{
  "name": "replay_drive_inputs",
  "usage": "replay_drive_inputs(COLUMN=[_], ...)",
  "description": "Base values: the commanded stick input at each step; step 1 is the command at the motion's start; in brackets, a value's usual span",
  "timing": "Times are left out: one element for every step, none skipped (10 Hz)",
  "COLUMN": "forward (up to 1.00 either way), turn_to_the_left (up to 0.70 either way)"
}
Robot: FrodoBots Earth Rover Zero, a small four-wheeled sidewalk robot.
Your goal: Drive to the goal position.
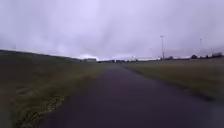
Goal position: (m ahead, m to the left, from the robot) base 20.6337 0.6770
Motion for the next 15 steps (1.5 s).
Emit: replay_drive_inputs(forward=[1.00,1.00,1.00,1.00,1.00,1.00,1.00,1.00,1.00,1.00,1.00,1.00,1.00,1.00,1.00], turn_to_the_left=[0.00,0.00,-0.07,-0.23,-0.35,-0.30,-0.23,-0.11,-0.02,-0.01,0.00,0.00,0.00,0.00,0.00])
